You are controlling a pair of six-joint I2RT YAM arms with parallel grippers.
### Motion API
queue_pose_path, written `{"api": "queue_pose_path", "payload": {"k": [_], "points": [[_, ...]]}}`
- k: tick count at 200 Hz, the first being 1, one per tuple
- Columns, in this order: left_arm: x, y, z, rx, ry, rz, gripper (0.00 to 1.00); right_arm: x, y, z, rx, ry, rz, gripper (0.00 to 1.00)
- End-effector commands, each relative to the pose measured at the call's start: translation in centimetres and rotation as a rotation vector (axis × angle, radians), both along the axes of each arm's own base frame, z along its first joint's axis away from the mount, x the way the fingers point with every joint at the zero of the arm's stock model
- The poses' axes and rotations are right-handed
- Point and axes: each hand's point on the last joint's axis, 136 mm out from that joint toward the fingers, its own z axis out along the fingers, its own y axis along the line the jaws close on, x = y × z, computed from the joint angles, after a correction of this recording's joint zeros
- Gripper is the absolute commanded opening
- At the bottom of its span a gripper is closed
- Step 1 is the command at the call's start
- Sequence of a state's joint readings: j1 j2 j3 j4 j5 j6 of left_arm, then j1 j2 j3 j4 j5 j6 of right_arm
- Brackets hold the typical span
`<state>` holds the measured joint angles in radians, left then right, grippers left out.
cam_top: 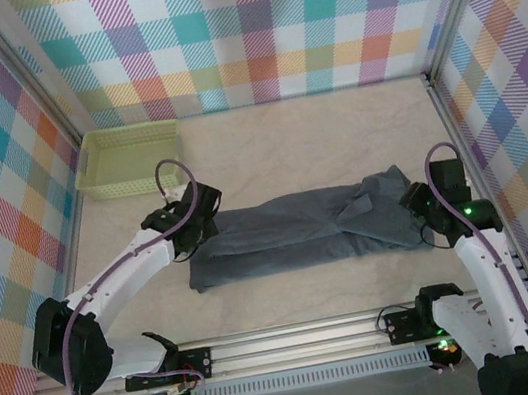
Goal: Fold the inside-out t-shirt
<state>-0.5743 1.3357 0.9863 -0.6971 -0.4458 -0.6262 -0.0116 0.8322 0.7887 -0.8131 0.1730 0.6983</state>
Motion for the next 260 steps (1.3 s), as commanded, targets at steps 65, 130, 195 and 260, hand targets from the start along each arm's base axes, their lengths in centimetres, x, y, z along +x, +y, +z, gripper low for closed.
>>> {"api": "queue_pose_path", "payload": {"k": [65, 130, 195, 260], "points": [[-1.2, 2.0, -7.2, -0.04, 0.228, 0.123, 0.54, 7.1, 9.5, -3.1, -0.009, 0.07, 0.413, 0.62], [-3.5, 1.7, -10.3, -0.088, 0.322, 0.095, 0.31, 7.1, 7.8, -6.7, -0.128, 0.222, 0.374, 0.63], [-5.6, 3.3, -10.2, -0.06, 0.306, 0.101, 0.25, 8.5, 8.8, -6.0, -0.143, 0.219, 0.427, 0.64], [-3.9, 2.9, -8.8, -0.044, 0.279, 0.093, 0.35, 8.7, 9.3, -9.9, -0.133, 0.342, 0.411, 0.54]]}}
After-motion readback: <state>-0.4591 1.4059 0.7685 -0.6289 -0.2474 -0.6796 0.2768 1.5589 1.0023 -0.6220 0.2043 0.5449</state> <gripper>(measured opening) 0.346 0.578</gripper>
